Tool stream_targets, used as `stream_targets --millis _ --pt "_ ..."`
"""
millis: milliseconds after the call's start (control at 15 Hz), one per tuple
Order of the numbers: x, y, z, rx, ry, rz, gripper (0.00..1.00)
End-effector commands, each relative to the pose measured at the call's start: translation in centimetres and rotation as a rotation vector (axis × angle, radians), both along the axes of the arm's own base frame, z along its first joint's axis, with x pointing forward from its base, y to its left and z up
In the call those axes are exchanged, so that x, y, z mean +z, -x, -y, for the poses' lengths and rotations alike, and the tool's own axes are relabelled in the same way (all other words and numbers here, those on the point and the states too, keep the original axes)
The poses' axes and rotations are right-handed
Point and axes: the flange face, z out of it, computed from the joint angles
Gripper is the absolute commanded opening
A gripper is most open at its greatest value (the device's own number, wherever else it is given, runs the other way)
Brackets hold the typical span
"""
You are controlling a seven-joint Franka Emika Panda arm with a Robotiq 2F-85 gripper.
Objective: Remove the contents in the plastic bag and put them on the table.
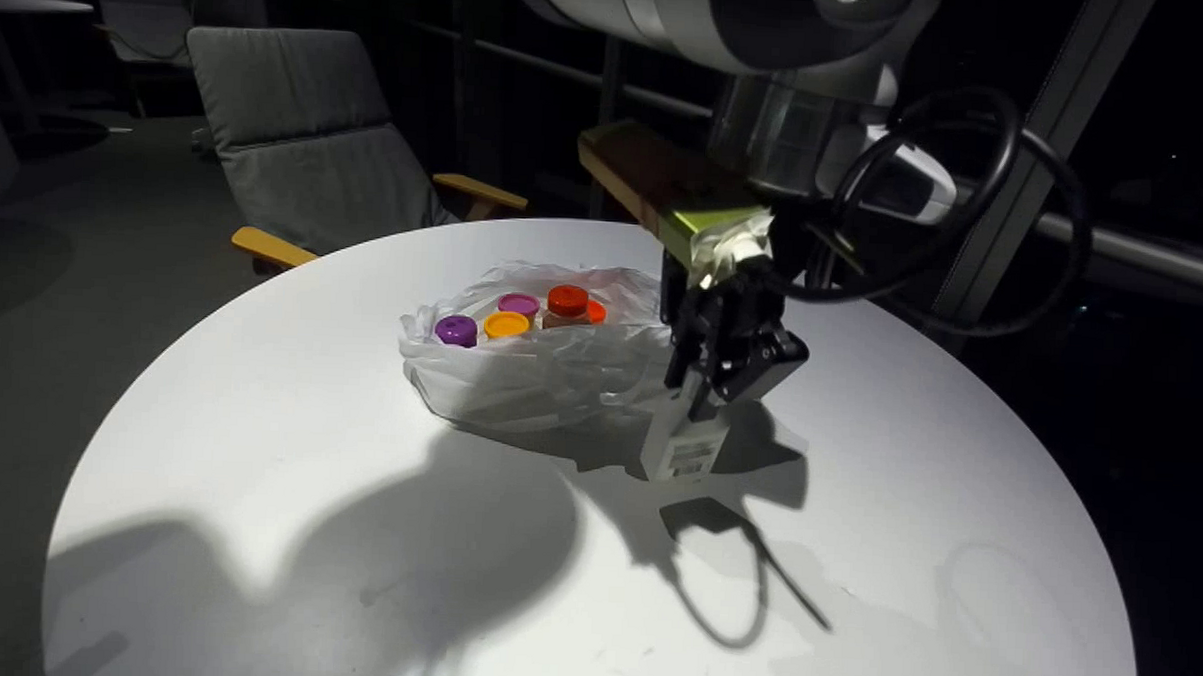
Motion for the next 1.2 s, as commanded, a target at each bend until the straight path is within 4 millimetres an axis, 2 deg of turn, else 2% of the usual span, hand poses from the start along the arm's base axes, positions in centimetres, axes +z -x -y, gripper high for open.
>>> stream_targets --millis 0,200,400,467,533,667,867,933,1133 --pt "-1.7 0.0 0.4 -0.059 0.067 -0.015 0.11" --pt "-3.3 0.0 0.1 -0.081 0.106 -0.044 0.11" --pt "-3.5 0.1 -0.4 -0.093 0.13 -0.057 0.11" --pt "-3.3 0.1 -0.5 -0.098 0.139 -0.055 0.5" --pt "-3.0 0.3 -0.4 -0.103 0.146 -0.053 0.63" --pt "-2.0 0.8 0.0 -0.123 0.154 -0.036 0.76" --pt "1.5 0.9 0.0 -0.137 0.161 0.03 0.99" --pt "3.1 0.6 -0.6 -0.127 0.158 0.059 1.0" --pt "7.1 -2.0 -4.4 -0.078 0.137 0.143 1.0"
